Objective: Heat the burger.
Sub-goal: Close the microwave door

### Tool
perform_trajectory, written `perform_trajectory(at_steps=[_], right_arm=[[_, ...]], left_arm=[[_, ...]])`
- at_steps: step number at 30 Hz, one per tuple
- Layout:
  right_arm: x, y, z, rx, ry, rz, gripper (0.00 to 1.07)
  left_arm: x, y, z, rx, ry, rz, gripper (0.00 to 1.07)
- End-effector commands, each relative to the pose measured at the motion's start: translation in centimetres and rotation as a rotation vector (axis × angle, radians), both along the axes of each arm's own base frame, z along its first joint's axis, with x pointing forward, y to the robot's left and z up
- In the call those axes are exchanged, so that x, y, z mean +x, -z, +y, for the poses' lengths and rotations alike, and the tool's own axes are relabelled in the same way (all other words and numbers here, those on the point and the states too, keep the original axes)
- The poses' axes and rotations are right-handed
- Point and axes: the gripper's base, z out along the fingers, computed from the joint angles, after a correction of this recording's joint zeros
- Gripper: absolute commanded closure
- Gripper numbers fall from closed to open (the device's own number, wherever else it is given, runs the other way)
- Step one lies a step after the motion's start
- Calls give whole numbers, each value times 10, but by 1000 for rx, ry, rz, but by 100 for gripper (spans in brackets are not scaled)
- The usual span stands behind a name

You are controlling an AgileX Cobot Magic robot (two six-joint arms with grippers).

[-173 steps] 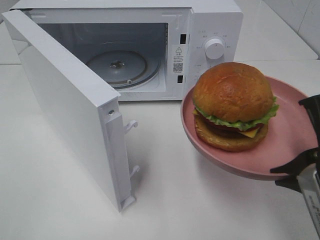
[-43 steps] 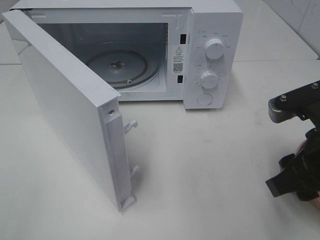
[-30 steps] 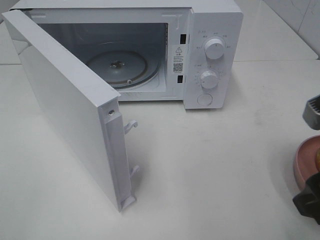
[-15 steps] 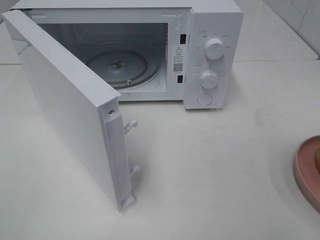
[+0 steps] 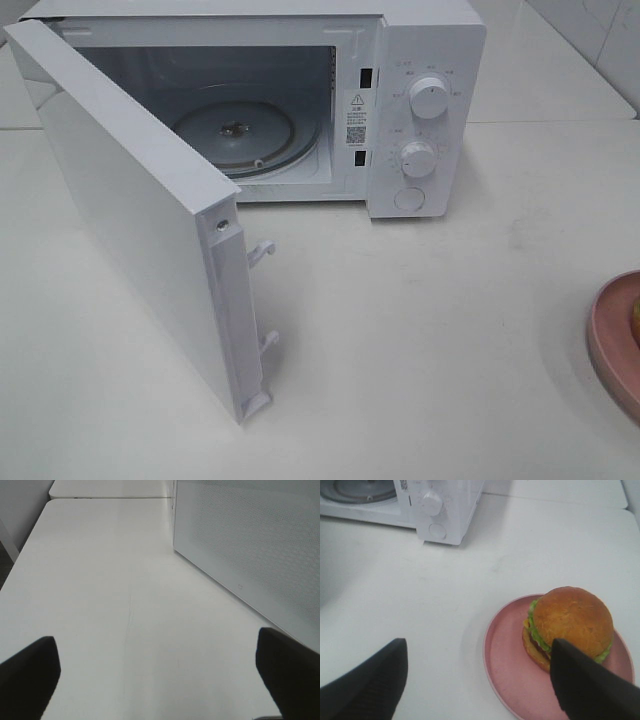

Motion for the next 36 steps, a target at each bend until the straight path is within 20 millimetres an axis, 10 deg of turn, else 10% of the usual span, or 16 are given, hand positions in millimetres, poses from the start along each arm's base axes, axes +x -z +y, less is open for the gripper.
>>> perform_trajectory(at_steps=[1,36], right_arm=[[-5,0,2,4,66,-44,31],[-5,0,2,3,105,-44,31]], left_arm=[[0,0,0,-5,-2,-13,7],[0,0,0,-4,-2,-14,7]])
